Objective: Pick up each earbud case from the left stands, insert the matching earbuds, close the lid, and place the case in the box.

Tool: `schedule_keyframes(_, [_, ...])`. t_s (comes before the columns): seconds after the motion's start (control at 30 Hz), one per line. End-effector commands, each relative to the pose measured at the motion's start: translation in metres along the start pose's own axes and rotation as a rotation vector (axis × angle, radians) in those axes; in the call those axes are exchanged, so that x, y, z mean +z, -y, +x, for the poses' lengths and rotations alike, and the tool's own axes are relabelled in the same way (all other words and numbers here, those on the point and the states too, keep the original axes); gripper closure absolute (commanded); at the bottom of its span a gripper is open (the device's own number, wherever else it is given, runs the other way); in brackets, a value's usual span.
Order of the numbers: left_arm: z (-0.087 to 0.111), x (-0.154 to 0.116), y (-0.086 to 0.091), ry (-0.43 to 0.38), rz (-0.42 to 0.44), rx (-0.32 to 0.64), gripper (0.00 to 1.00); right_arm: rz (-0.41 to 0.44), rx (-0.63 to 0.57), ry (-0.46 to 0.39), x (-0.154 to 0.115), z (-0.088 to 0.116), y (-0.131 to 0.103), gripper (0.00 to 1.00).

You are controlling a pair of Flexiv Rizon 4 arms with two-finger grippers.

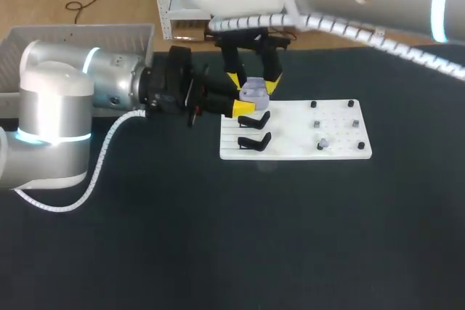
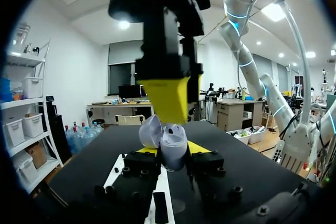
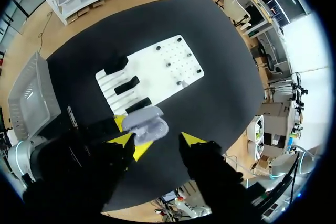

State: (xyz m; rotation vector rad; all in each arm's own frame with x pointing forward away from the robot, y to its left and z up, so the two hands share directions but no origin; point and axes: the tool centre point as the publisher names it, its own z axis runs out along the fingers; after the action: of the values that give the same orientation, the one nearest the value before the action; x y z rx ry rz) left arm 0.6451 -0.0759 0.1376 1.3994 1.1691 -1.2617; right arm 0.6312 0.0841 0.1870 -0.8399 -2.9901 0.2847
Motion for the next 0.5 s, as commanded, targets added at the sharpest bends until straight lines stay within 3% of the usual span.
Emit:
schedule_keyframes(0.03, [0.0, 0.0, -0.001, -0.001, 0.002, -0.001, 1.0, -0.127, -0.016, -0.044, -0.005, 0.008, 0.035, 0.0])
schedule_keyframes(0.1, [0.0, 0.0, -0.001, -0.001, 0.002, -0.001, 1.0, -0.204, -0.036, -0.069, -0.007, 0.01, 0.046, 0.0])
schedule_keyframes(0.2, [0.0, 0.0, -0.001, -0.001, 0.002, -0.001, 1.0, -0.292, -0.089, -0.041, -0.007, 0.013, 0.061, 0.0])
schedule_keyframes(0.5, [0.0, 0.0, -0.001, -0.001, 0.002, -0.001, 1.0, -0.424, -0.099, 0.063, 0.013, 0.015, 0.095, 0.0])
